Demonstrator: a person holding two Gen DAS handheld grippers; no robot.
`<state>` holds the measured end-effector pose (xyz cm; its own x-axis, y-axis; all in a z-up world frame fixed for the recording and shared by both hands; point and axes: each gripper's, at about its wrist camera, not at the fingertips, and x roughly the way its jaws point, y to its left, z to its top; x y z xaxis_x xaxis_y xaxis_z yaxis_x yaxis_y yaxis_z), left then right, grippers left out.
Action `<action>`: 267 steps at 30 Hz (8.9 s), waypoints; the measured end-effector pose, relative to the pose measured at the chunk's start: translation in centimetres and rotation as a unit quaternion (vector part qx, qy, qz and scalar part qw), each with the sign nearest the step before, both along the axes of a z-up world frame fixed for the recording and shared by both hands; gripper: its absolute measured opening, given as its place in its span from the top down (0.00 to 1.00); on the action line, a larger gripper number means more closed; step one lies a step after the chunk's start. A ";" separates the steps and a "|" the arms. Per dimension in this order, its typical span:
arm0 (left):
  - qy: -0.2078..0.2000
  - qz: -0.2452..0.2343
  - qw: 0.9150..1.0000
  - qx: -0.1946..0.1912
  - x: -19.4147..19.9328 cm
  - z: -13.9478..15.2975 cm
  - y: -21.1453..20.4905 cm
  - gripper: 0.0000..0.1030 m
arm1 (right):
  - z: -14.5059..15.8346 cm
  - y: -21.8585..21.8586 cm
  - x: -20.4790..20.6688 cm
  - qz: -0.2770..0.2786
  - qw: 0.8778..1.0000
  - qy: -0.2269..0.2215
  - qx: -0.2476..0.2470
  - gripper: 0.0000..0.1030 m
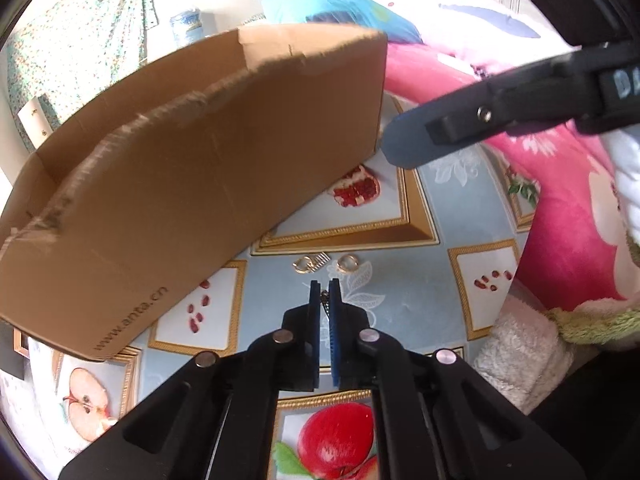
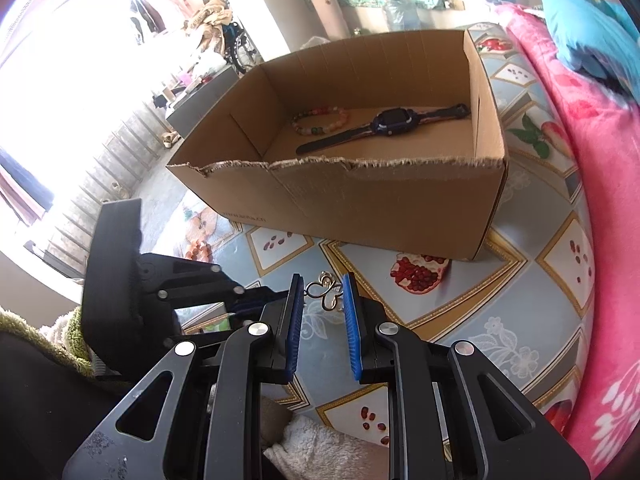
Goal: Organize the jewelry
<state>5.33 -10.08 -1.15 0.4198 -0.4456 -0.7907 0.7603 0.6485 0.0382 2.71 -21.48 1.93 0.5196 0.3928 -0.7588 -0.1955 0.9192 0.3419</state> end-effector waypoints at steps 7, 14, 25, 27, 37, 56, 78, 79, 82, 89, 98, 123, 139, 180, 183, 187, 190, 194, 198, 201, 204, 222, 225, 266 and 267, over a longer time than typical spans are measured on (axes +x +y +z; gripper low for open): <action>-0.013 0.016 0.996 -0.089 0.5 6.6 3.7 0.97 | 3.5 -0.1 0.3 0.013 0.999 -0.046 0.004 0.83; -0.037 0.040 0.985 -0.166 3.7 12.7 5.2 0.97 | 6.7 0.7 3.3 0.035 0.994 -0.101 -0.016 0.83; 0.054 0.140 0.985 -0.083 15.4 8.5 2.6 0.96 | 2.6 -0.3 13.5 0.002 0.998 -0.006 -0.070 0.83; 0.073 0.158 0.982 -0.077 16.4 7.8 2.6 0.90 | 2.6 -0.2 14.2 -0.004 0.997 -0.008 -0.077 0.82; 0.087 0.188 0.973 -0.103 16.6 7.6 4.8 0.71 | 4.1 -1.2 14.2 -0.019 0.998 -0.045 -0.046 0.79; 0.002 0.072 0.976 -0.206 3.2 11.4 10.5 0.47 | 5.5 -2.7 -0.5 0.008 0.988 -0.137 0.068 0.73; 0.058 0.127 0.990 -0.015 2.6 -1.7 3.6 0.43 | -7.0 4.3 2.0 -0.034 0.997 -0.030 -0.070 0.74; 0.059 0.127 0.990 -0.013 2.7 -1.8 3.6 0.43 | -7.0 4.6 2.1 -0.035 0.996 -0.030 -0.071 0.75; 0.059 0.131 0.990 -0.012 3.0 -1.8 3.6 0.43 | -7.1 5.9 2.0 -0.046 0.993 -0.037 -0.107 0.79; 0.060 0.136 0.989 -0.017 3.2 -1.6 3.8 0.43 | -7.7 6.8 1.7 -0.060 0.988 -0.037 -0.139 0.85; 0.059 0.135 0.989 -0.019 3.1 -1.5 4.3 0.42 | -8.0 8.1 2.6 -0.068 0.983 -0.055 -0.161 0.87; 0.020 0.076 0.997 -0.026 2.3 -1.1 -0.4 0.57 | -9.0 5.5 3.7 -0.103 0.985 -0.043 -0.132 0.92; 0.018 0.058 0.998 -0.007 2.6 -2.0 -2.0 0.88 | -9.9 4.2 3.7 -0.103 0.985 -0.047 -0.128 0.92; 0.023 0.174 0.984 -0.042 13.1 7.5 5.5 0.88 | 1.4 0.6 9.9 -0.085 0.982 -0.150 -0.078 0.92; 0.027 0.184 0.982 -0.034 14.5 6.9 5.2 0.88 | 1.2 0.5 11.8 -0.088 0.983 -0.138 -0.083 0.92; 0.031 0.188 0.981 -0.029 15.1 6.5 4.8 0.79 | 0.7 1.0 12.7 -0.082 0.984 -0.134 -0.089 0.91; 0.022 0.190 0.981 -0.038 14.9 6.8 4.8 0.67 | 1.0 0.8 12.9 -0.086 0.983 -0.137 -0.088 0.90; 0.009 0.194 0.980 -0.050 14.6 7.6 5.2 0.64 | 1.9 -0.1 12.1 -0.101 0.982 -0.146 -0.068 0.90; -0.009 0.199 0.978 -0.065 14.0 8.8 6.2 0.64 | 2.7 -1.1 11.1 -0.112 0.980 -0.154 -0.050 0.90; -0.016 0.208 0.975 -0.079 13.4 9.7 7.2 0.63 | 3.2 -1.5 10.0 -0.114 0.979 -0.161 -0.040 0.90; -0.023 0.223 0.970 -0.097 12.5 10.6 8.8 0.61 | 3.6 -1.4 8.2 -0.112 0.978 -0.173 -0.032 0.90; 0.027 0.214 0.972 -0.092 0.8 4.7 15.3 0.53 | -3.9 2.6 0.5 -0.093 0.993 -0.072 0.027 0.83; 0.034 0.210 0.976 -0.044 -0.2 1.4 13.6 0.53 | -5.2 4.4 1.1 -0.078 0.995 -0.050 0.034 0.83; 0.065 0.143 0.986 -0.053 1.3 -2.1 6.7 0.91 | -7.5 6.1 3.3 -0.067 0.995 -0.038 -0.058 0.82; 0.065 0.143 0.986 -0.054 1.3 -2.1 6.7 0.91 | -7.6 6.3 3.4 -0.066 0.995 -0.037 -0.065 0.82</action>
<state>6.68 -3.37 -3.27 0.4393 -0.4080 -0.8003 0.5393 0.8323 -0.1282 6.07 -15.23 -5.66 0.6170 0.2190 -0.7559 -0.0913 0.9739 0.2077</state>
